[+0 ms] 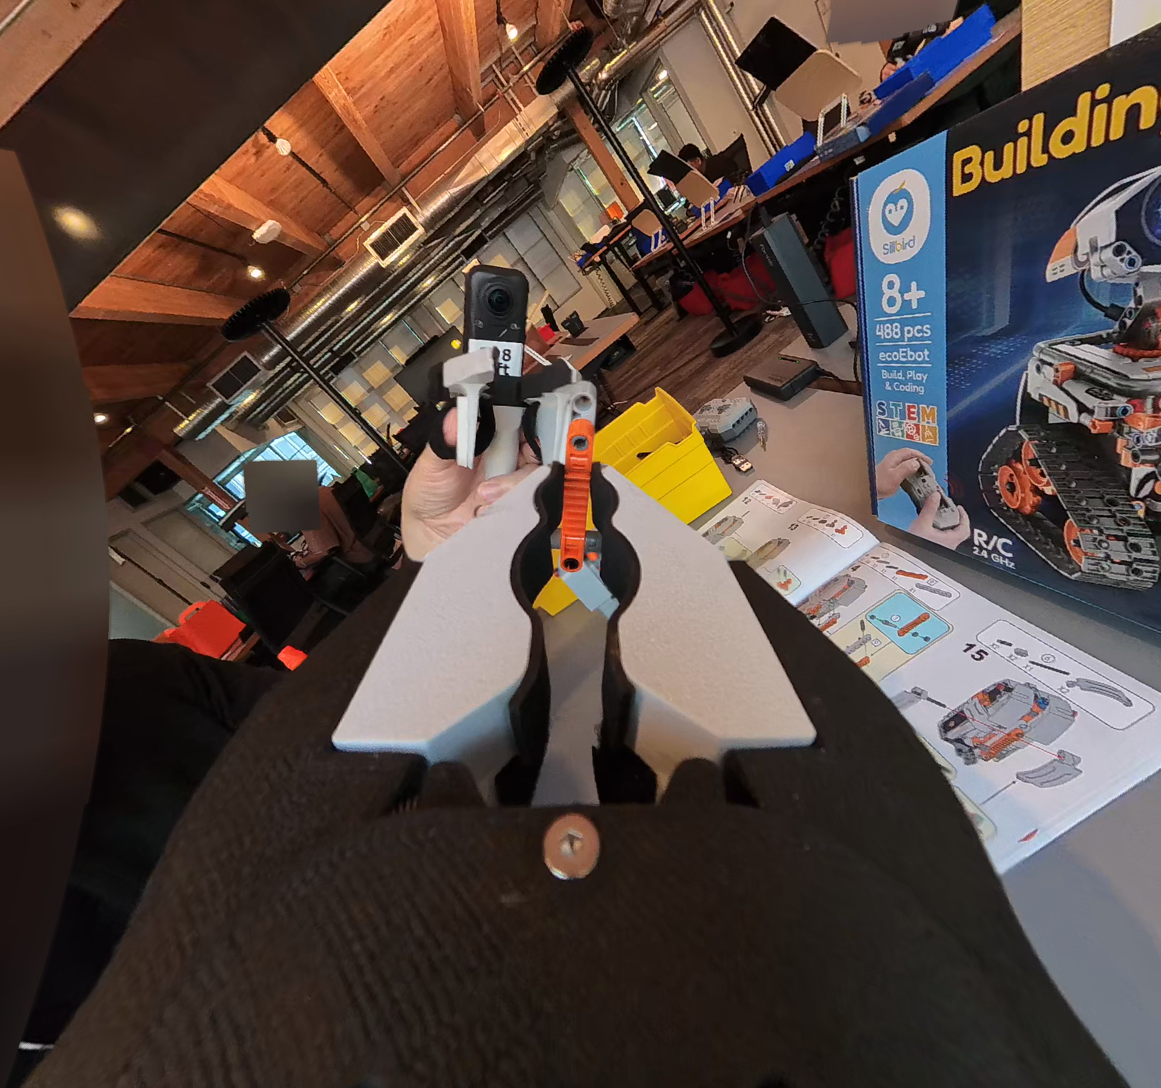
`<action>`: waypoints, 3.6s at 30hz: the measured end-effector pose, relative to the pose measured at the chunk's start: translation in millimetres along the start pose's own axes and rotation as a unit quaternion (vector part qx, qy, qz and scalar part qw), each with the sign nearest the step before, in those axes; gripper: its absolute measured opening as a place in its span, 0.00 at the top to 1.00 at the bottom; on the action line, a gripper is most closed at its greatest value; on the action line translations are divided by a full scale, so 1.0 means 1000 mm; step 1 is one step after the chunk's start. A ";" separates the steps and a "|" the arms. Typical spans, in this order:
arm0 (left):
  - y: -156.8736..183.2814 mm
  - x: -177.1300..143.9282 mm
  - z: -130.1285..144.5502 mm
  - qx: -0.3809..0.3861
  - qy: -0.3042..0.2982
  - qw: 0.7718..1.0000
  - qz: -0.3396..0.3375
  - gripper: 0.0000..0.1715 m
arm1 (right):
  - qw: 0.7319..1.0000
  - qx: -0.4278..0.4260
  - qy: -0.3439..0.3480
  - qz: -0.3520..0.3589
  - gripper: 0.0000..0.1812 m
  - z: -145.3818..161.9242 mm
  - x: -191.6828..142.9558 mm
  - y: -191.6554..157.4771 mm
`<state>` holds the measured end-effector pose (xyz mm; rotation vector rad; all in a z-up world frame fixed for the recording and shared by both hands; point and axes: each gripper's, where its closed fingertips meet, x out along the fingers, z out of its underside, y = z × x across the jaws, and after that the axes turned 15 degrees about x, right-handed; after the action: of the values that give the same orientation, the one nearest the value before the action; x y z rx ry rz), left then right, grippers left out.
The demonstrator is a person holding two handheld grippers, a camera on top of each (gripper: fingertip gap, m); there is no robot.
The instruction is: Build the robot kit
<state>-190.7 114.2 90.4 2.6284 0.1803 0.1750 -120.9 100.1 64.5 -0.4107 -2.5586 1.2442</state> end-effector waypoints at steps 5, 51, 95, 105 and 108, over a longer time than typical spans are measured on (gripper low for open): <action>-0.003 -0.005 -0.004 0.004 0.008 1.000 -0.012 0.83 | 0.999 -0.027 -0.012 0.038 0.97 0.005 0.003 0.020; -0.008 -0.006 -0.003 0.007 0.001 1.000 -0.026 0.84 | 0.998 -0.059 -0.009 0.020 0.97 0.006 0.006 0.006; 0.000 -0.029 -0.024 0.022 0.040 0.998 -0.039 0.84 | 0.999 -0.040 -0.003 0.014 0.97 0.003 0.004 0.011; 0.105 -0.043 -0.060 0.199 0.106 0.974 -0.003 0.82 | 0.985 -0.164 0.046 0.006 0.97 -0.020 -0.018 -0.026; 0.141 -0.046 -0.048 0.334 0.069 0.935 -0.092 0.80 | 0.976 -0.209 0.039 0.052 0.97 -0.022 -0.024 -0.020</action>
<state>-229.5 7.4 196.8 3.2480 0.6305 0.2708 -93.6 95.2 90.5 -0.6717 -2.7524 0.6908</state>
